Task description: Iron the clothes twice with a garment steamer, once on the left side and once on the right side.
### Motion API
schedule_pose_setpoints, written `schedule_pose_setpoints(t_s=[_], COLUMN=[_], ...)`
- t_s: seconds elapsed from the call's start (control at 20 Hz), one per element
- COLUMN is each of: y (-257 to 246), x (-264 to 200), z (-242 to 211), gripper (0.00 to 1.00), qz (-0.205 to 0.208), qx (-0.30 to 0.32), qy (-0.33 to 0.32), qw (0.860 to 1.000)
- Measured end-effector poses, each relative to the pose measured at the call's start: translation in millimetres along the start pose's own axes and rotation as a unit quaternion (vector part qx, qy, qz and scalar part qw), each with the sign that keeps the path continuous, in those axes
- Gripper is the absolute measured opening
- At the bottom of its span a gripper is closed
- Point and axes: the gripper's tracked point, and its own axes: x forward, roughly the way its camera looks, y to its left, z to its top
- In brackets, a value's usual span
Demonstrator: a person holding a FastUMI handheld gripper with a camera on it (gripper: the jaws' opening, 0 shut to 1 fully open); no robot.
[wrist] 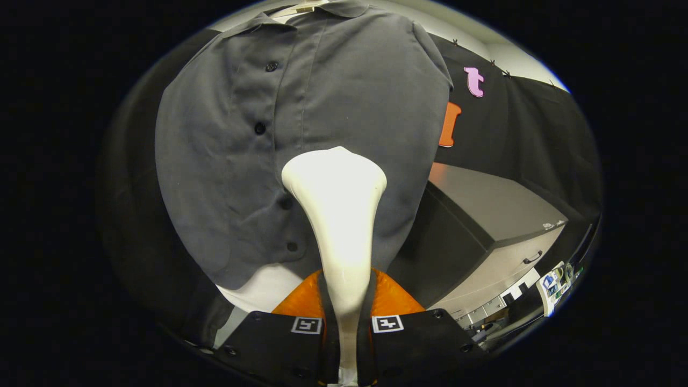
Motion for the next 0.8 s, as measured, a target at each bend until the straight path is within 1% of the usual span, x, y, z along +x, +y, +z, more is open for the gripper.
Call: schedule_pose_setpoints(t_s=[0.2, 0.35, 0.6, 0.8], y=[-2, 0, 15, 42], x=[2, -5, -34, -54], z=[-18, -12, 28, 68], gripper=[0.20, 0.20, 0.20, 0.20], qz=[-0.003, -0.010, -0.016, -0.002], qx=[0.011, 0.002, -0.005, -0.010], qy=[0.018, 0.019, -0.007, -0.032], qw=[1.000, 1.000, 1.000, 0.999])
